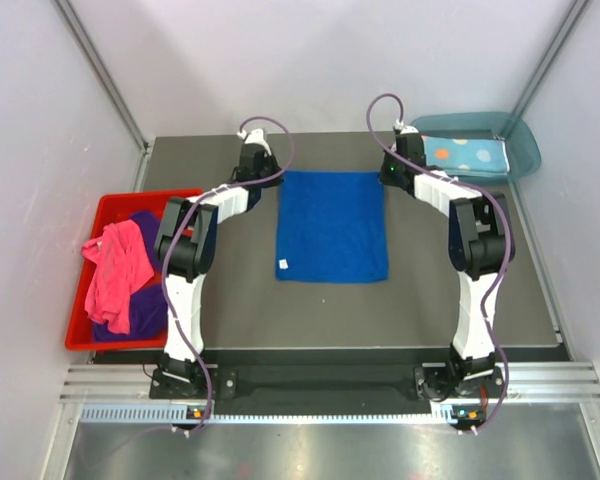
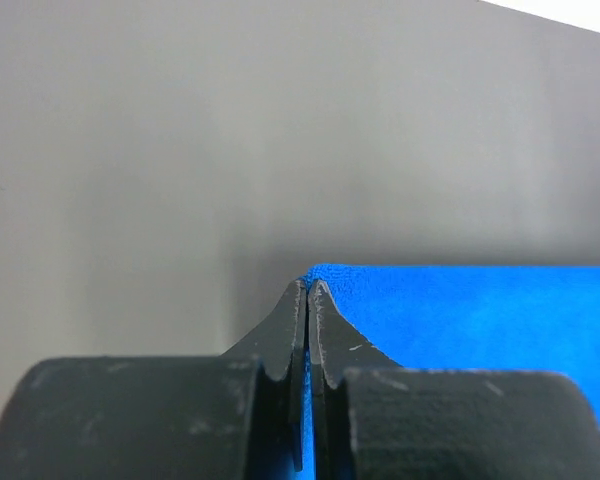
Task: Fold and stack the towels
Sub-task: Fold the towel
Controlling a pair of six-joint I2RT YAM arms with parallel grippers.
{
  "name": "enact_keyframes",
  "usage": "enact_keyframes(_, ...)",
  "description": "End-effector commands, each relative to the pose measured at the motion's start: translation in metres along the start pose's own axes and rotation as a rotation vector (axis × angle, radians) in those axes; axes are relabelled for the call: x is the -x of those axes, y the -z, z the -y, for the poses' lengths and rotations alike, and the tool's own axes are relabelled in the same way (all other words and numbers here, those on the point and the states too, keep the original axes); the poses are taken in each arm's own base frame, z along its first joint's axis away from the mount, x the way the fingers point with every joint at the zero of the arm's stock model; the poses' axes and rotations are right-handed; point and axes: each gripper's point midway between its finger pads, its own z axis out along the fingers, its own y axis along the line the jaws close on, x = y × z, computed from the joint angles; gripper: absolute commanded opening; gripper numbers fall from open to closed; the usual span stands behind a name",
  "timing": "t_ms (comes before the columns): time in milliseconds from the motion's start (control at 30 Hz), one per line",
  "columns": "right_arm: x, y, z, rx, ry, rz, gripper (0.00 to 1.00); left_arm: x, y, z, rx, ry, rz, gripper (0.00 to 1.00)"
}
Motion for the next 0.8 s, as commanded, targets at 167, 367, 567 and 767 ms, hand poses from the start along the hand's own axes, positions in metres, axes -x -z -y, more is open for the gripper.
enact_keyframes(167, 0.018, 0.050, -0.011, 0.077, -0.036, 0.120, 0.00, 0.016, 0.046, 0.021, -0.115, 0.044, 0.064, 0.00)
enact_keyframes(367, -0.015, 0.083, -0.012, 0.095, -0.076, 0.104, 0.00, -0.012, 0.081, 0.020, -0.137, 0.074, 0.018, 0.00)
enact_keyframes(567, -0.061, 0.111, -0.015, 0.108, -0.099, 0.061, 0.00, -0.045, 0.117, 0.021, -0.139, 0.082, -0.013, 0.00)
enact_keyframes(767, -0.098, 0.139, -0.022, 0.113, -0.083, 0.050, 0.00, -0.067, 0.148, 0.021, -0.138, 0.088, -0.039, 0.00)
